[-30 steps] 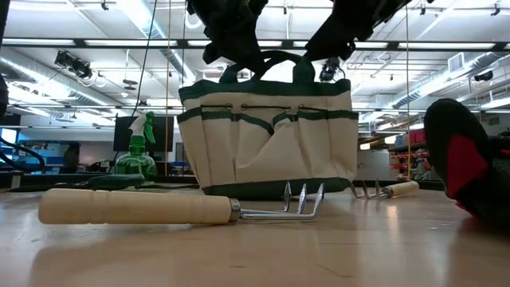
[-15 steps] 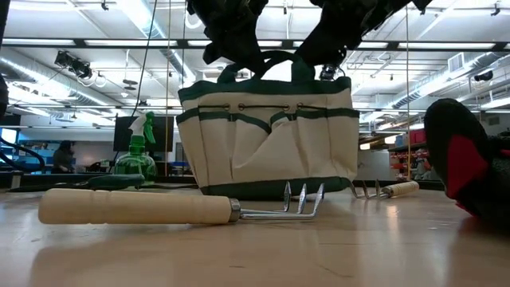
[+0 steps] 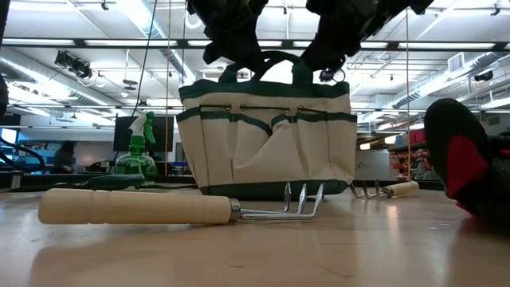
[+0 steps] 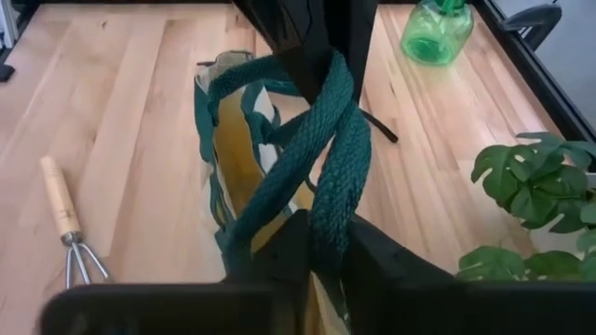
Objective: Pick & Place Garden tools in Gardening bag
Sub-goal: Prepare the green gardening bag
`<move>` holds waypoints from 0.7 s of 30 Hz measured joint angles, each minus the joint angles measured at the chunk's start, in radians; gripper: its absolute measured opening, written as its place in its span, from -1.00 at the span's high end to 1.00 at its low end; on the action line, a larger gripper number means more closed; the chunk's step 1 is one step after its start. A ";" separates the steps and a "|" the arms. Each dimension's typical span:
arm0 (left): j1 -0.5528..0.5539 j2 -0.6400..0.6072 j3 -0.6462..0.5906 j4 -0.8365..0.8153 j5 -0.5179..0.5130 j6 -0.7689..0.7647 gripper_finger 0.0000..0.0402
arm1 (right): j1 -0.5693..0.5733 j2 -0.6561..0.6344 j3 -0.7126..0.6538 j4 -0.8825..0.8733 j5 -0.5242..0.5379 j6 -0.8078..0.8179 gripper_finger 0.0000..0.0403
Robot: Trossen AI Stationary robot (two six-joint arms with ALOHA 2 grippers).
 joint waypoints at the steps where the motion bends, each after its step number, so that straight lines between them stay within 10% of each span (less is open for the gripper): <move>1: 0.000 0.000 0.000 0.000 0.000 0.000 0.85 | 0.000 0.000 0.000 0.001 0.000 0.000 0.82; 21: 0.001 -0.002 0.000 -0.010 0.058 0.024 0.84 | 0.000 0.000 0.000 0.000 -0.030 -0.003 0.96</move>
